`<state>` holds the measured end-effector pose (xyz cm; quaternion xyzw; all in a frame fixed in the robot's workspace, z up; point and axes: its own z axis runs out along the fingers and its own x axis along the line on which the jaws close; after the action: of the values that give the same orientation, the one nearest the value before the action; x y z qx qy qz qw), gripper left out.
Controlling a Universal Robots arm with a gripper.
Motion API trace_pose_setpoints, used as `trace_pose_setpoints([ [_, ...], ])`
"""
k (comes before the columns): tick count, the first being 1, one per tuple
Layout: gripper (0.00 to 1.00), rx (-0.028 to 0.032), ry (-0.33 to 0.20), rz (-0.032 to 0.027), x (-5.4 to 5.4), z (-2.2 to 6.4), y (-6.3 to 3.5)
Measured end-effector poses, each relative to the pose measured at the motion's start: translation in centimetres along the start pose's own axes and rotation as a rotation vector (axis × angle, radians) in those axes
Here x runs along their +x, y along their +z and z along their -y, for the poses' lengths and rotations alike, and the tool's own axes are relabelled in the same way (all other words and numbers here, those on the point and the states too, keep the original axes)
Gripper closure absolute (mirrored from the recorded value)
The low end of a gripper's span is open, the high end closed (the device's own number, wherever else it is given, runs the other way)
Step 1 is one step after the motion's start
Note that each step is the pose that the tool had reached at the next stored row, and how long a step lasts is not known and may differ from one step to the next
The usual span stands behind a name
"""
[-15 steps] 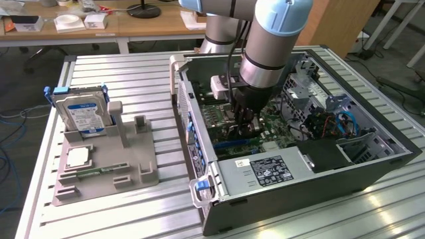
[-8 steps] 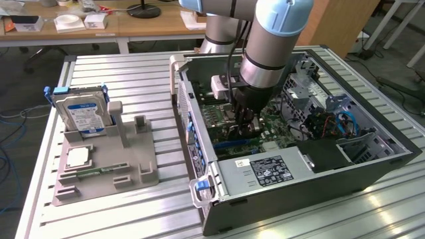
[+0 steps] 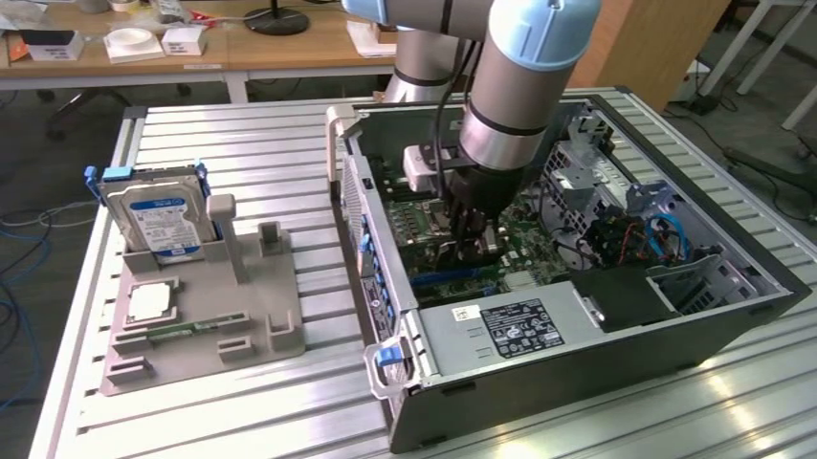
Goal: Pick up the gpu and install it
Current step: 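Insert the gpu into the slot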
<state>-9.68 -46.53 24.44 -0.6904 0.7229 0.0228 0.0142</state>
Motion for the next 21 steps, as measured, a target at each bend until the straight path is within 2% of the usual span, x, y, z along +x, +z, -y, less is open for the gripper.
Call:
trace_pose_setpoints([
  [12,0.73,0.0001,0.001,0.0000,0.11,-0.03,0.02],
  [21,0.73,0.0000,0.001,0.0001,0.13,-0.06,0.48],
])
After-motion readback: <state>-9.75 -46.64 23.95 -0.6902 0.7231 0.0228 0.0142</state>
